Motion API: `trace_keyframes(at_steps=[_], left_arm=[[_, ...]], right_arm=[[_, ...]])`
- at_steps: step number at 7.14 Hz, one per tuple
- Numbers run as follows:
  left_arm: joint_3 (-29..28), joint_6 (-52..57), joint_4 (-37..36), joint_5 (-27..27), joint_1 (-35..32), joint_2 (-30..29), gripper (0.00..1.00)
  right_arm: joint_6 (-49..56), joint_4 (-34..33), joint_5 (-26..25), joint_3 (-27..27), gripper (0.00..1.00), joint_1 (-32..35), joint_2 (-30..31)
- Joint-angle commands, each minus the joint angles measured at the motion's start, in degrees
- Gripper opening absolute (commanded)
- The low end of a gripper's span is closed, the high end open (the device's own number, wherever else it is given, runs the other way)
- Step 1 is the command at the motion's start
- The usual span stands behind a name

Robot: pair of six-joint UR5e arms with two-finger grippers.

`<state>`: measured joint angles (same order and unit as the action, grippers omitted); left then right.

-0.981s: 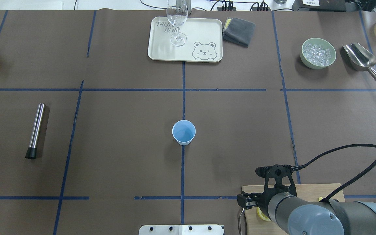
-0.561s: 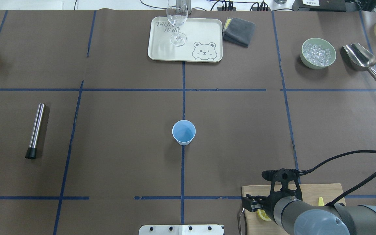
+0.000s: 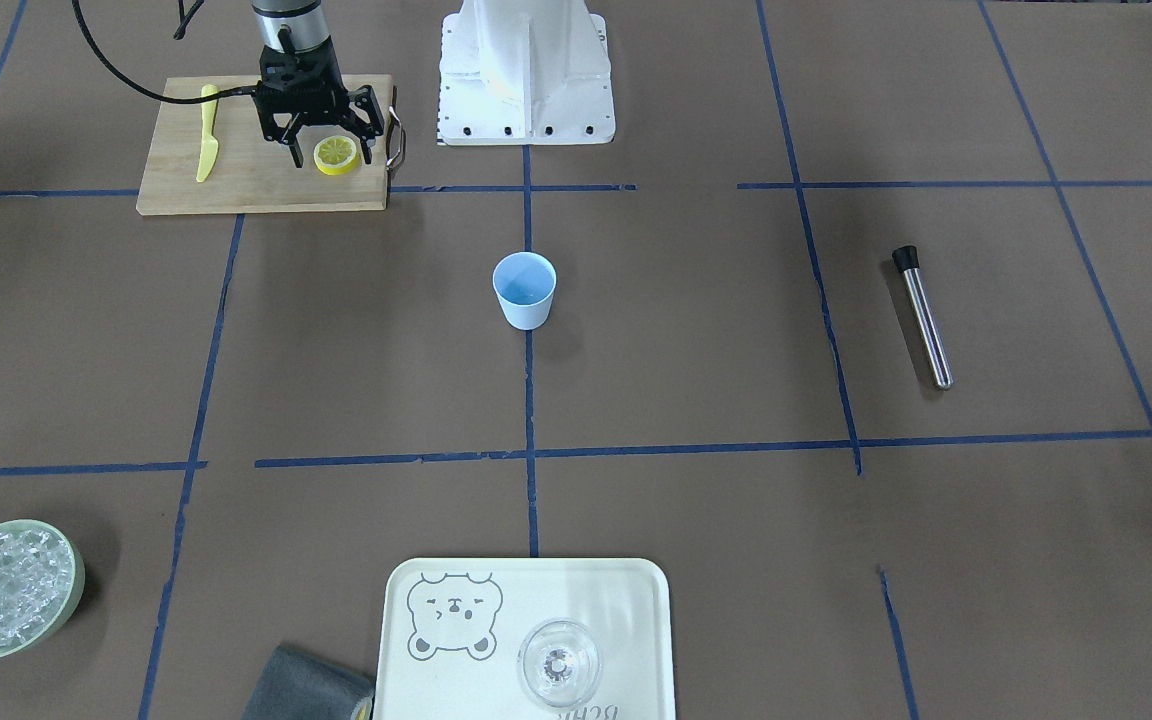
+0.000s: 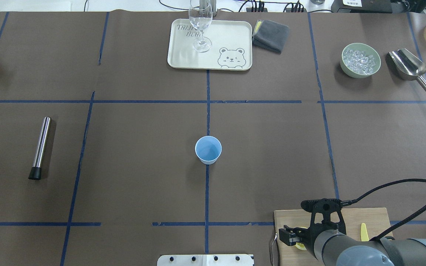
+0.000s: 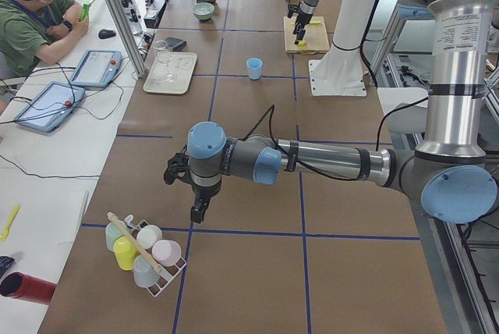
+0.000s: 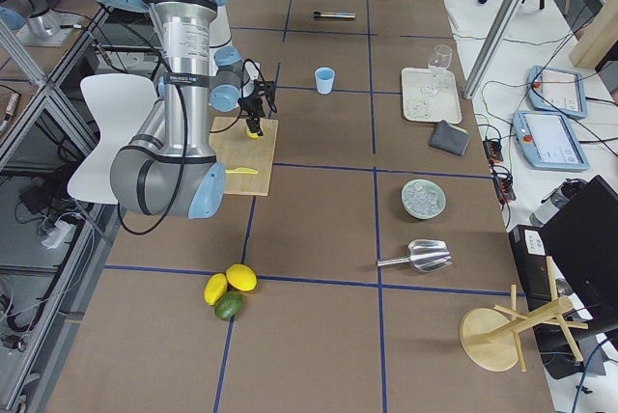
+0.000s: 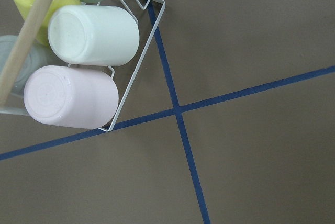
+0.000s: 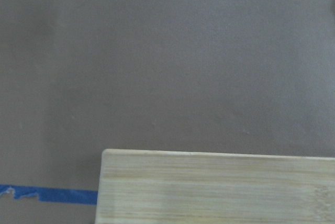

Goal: Squeeze lemon into cup
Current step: 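Lower the right gripper onto the lemon slice and close it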

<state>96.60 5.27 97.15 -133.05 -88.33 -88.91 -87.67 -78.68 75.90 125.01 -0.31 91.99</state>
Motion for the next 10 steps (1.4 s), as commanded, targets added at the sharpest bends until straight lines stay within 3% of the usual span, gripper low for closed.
trace_keyframes(at_steps=[1, 5, 6, 7, 10], left_arm=[[0.26, 0.0, -0.04, -1.16, 0.0, -0.03, 1.0], [0.96, 0.0, -0.12, -1.16, 0.0, -0.03, 1.0], [0.96, 0.0, -0.12, -1.16, 0.0, -0.03, 1.0], [0.96, 0.0, -0.12, -1.16, 0.0, -0.03, 1.0], [0.96, 0.0, -0.21, -1.16, 0.0, -0.03, 1.0]], right_arm=[[-0.13, 0.02, 0.22, -0.46, 1.0, -0.56, 0.03], [-0.13, 0.02, 0.74, -0.64, 1.0, -0.74, -0.06], [-0.13, 0.02, 0.74, -0.56, 0.92, -0.83, -0.23], [-0.04, 0.02, 0.74, -0.55, 0.77, -0.83, -0.32], [-0.04, 0.02, 1.53, -0.47, 0.7, -0.74, -0.32]])
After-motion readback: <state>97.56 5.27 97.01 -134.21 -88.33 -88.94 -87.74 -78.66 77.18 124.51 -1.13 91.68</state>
